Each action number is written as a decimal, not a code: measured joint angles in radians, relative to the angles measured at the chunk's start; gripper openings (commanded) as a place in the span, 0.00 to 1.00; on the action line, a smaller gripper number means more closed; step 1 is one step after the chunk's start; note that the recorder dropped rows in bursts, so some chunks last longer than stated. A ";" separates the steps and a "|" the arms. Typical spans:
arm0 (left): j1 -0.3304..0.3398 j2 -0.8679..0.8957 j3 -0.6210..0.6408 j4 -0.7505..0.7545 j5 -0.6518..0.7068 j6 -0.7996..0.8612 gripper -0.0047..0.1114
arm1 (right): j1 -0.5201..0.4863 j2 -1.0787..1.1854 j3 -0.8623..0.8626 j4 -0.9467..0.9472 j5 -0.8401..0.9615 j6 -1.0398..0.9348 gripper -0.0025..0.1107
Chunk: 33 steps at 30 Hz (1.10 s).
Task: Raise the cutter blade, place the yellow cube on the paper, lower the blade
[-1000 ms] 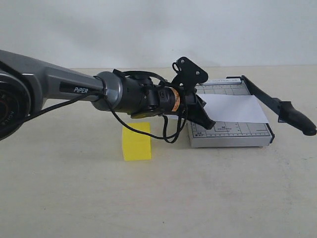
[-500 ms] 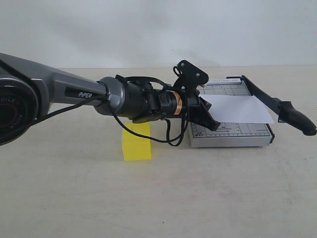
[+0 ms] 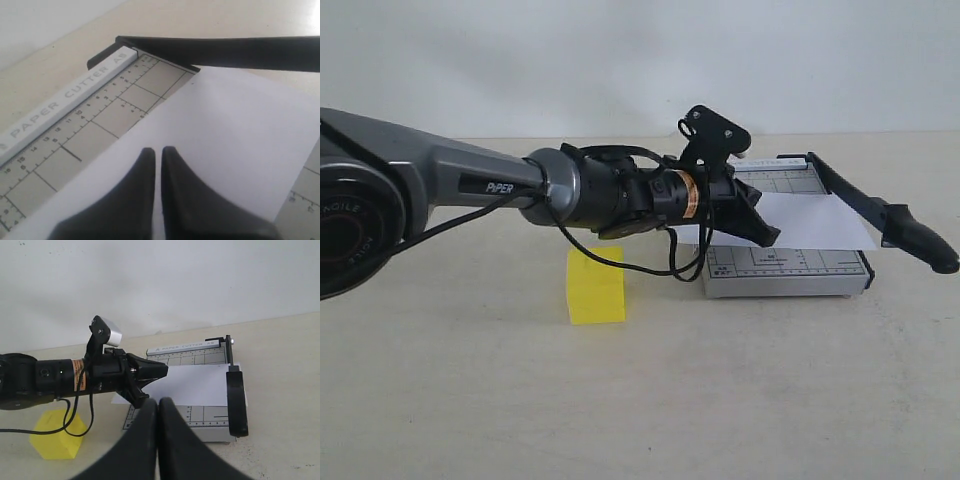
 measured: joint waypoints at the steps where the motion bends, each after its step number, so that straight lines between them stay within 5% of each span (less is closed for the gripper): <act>1: -0.002 0.000 -0.002 0.000 0.000 0.000 0.08 | 0.000 0.000 0.000 0.000 0.000 0.000 0.02; 15: -0.017 -0.102 -0.004 0.011 0.470 0.119 0.08 | 0.000 0.000 0.000 0.000 0.000 0.000 0.02; 33: -0.026 -0.047 -0.004 -0.029 0.377 0.143 0.08 | 0.000 0.000 0.000 0.000 0.000 0.000 0.02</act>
